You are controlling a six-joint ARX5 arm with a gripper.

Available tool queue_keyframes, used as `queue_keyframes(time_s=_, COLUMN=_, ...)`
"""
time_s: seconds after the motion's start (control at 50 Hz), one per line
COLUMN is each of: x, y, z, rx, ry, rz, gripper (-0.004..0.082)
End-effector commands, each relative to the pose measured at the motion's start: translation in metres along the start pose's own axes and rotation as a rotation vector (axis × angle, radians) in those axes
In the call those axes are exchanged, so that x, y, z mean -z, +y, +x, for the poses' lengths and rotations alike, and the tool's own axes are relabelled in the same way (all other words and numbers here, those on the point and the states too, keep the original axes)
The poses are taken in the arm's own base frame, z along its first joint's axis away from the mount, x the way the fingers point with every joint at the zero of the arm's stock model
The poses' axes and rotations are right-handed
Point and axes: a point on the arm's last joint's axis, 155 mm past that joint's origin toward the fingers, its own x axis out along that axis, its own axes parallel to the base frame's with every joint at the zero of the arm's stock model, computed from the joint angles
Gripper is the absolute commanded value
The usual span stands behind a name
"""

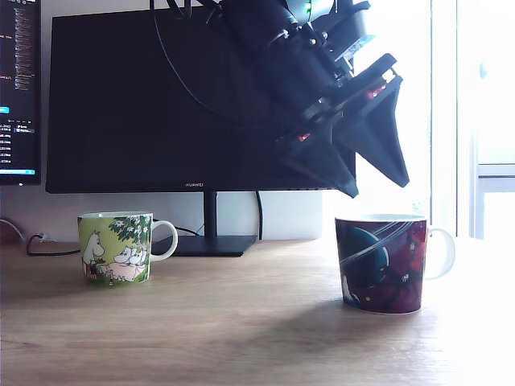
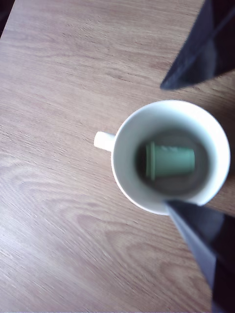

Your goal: Pick up the coffee capsules from the table one by one and drop them inside the nearest coffee cup

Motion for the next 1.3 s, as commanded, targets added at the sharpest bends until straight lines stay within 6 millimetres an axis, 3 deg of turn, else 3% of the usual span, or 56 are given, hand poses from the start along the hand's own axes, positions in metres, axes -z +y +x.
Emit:
queue_keyframes(time_s=0.0, x=0.005, y=0.003, z=0.008, rx=0.002, ry=0.014, rz=-0.014, gripper=0.0628)
queue_keyframes(time_s=0.06, x=0.006, y=0.003, z=0.008, rx=0.004, ry=0.015, rz=-0.014, gripper=0.0518)
queue_keyframes(time_s=0.22, x=0.002, y=0.001, z=0.005, rx=0.018, ry=0.002, rz=-0.005, gripper=0.0065)
queue_keyframes(time_s=0.28, x=0.001, y=0.001, z=0.004, rx=0.022, ry=-0.002, rz=-0.007, gripper=-0.0007)
queue_keyframes(time_s=0.7, x=-0.003, y=-0.012, z=0.0, rx=0.093, ry=-0.023, rz=-0.025, gripper=-0.0017)
queue_keyframes(time_s=0.98, x=-0.019, y=-0.018, z=-0.022, rx=0.094, ry=-0.075, rz=-0.013, gripper=-0.0019)
queue_keyframes(time_s=1.28, x=-0.019, y=-0.021, z=-0.03, rx=0.095, ry=-0.071, rz=-0.002, gripper=-0.0019)
